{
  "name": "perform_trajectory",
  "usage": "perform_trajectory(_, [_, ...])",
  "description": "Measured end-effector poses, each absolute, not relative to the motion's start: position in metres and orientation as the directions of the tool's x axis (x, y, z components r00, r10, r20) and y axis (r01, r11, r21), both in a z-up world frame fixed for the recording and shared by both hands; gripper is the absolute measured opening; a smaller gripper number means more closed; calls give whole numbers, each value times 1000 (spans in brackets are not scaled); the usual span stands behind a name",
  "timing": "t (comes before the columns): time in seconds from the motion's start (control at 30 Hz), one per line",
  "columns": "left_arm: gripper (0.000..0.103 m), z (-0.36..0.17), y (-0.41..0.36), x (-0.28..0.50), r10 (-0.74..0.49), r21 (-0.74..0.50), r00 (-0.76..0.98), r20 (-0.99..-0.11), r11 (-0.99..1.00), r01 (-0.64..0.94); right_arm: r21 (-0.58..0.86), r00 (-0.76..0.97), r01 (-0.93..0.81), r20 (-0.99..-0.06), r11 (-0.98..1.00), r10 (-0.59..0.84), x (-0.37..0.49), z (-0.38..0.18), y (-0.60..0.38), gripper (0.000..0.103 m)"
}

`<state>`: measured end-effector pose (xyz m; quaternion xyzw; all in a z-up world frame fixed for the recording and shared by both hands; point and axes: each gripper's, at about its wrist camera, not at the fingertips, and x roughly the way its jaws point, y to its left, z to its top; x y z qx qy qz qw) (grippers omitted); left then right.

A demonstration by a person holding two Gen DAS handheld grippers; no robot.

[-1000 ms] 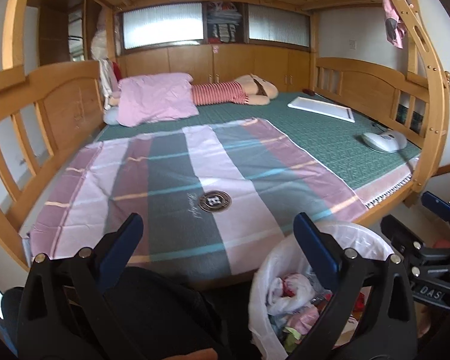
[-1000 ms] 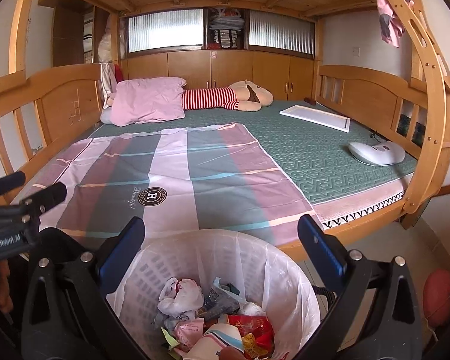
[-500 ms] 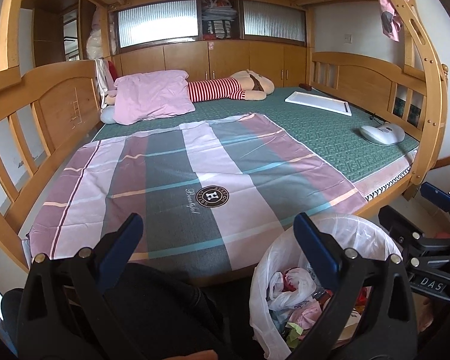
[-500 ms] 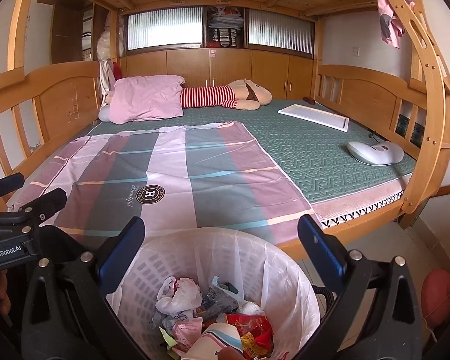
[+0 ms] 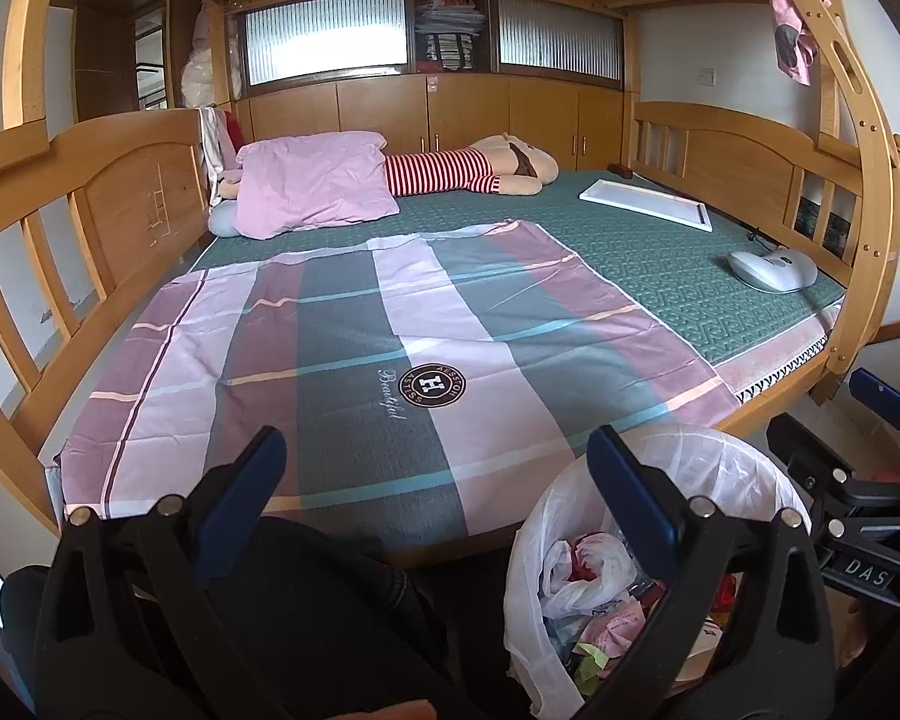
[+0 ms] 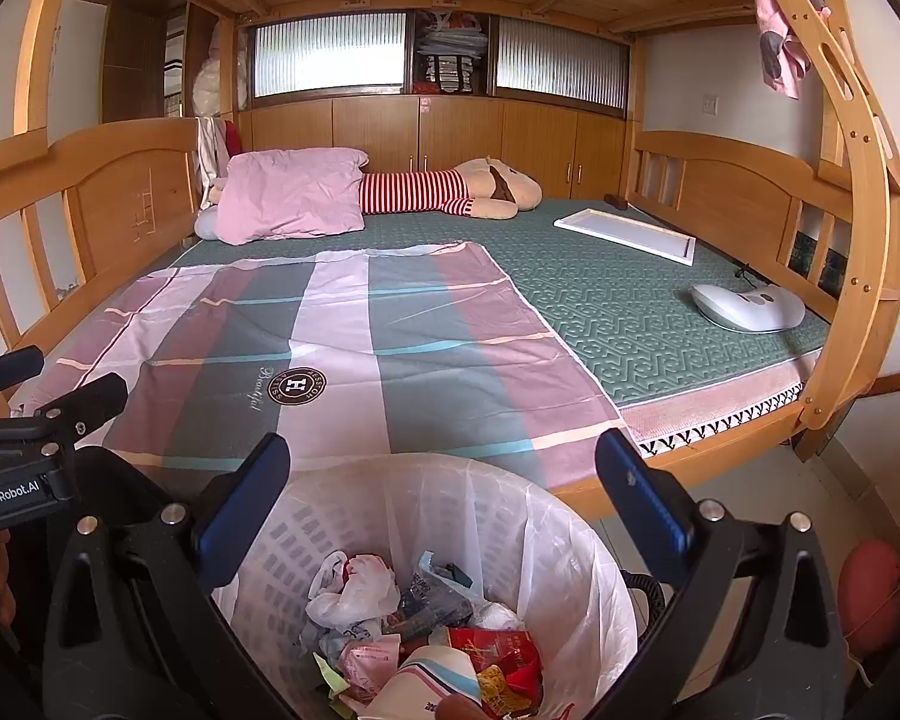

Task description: Collect trash

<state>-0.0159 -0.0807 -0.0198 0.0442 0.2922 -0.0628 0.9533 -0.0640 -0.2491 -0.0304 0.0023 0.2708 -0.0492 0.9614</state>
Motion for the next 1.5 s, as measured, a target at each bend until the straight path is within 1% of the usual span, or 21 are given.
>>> perform_trajectory(1.27, [100,-20,-80,-18,-106,29,814,-571,988,149,-23,844,98,-527,995,-95,-62,-31,-254,100])
perform_trajectory(1.5, [100,-18,-80,-18,-75,45,824,-561,992,120,-21,844,98,-529,995,-94,-61,-32,-254,100])
